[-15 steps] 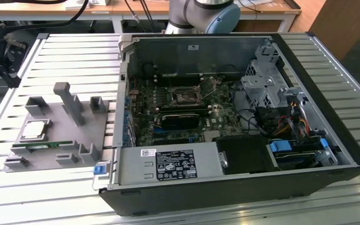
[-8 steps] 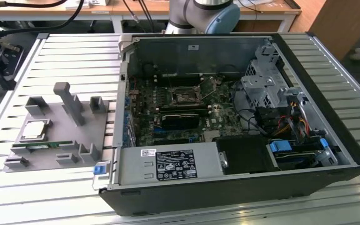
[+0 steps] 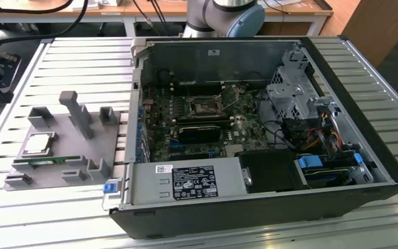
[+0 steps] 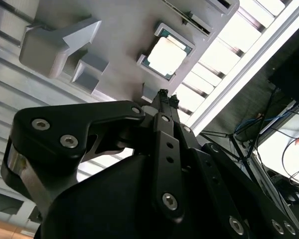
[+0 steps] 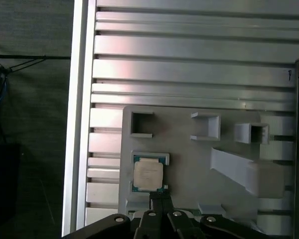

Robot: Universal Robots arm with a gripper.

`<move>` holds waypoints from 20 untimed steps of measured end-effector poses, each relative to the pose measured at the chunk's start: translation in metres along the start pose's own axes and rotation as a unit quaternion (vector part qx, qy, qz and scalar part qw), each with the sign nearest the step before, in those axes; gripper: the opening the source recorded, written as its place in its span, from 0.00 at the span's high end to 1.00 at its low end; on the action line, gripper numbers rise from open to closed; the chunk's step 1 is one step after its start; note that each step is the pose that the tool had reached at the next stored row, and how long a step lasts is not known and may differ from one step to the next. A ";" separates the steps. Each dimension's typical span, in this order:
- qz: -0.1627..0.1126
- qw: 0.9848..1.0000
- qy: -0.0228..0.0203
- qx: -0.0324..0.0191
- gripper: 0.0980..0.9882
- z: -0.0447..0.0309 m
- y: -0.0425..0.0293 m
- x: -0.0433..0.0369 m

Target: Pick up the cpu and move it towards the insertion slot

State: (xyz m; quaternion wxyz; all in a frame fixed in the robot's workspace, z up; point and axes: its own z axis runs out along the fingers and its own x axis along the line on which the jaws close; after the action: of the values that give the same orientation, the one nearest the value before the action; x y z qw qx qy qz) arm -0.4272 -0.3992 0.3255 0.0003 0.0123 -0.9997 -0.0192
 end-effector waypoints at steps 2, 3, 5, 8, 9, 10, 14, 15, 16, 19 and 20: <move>0.000 1.000 0.000 0.000 0.98 0.0022 -0.0003 0.0007; -0.001 1.000 0.000 0.000 0.92 0.0034 -0.0003 0.0010; -0.002 1.000 0.000 0.000 0.85 0.0065 -0.0005 0.0013; -0.005 1.000 0.000 0.000 0.72 0.0104 -0.0007 0.0014; -0.005 1.000 0.000 0.000 0.65 0.0117 -0.0008 0.0015; -0.006 1.000 0.000 0.000 0.59 0.0131 -0.0009 0.0016; -0.006 1.000 0.000 0.000 0.46 0.0187 -0.0012 0.0018; -0.006 1.000 0.001 -0.001 0.46 0.0201 -0.0013 0.0019; -0.006 1.000 0.001 -0.001 0.39 0.0212 -0.0013 0.0019; -0.006 1.000 0.001 -0.002 0.32 0.0247 -0.0015 0.0020; -0.006 1.000 0.001 -0.002 0.32 0.0262 -0.0018 0.0021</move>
State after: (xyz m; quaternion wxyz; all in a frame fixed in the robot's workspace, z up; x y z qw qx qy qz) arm -0.4293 -0.4000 0.2993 0.0008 0.0185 -0.9996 -0.0210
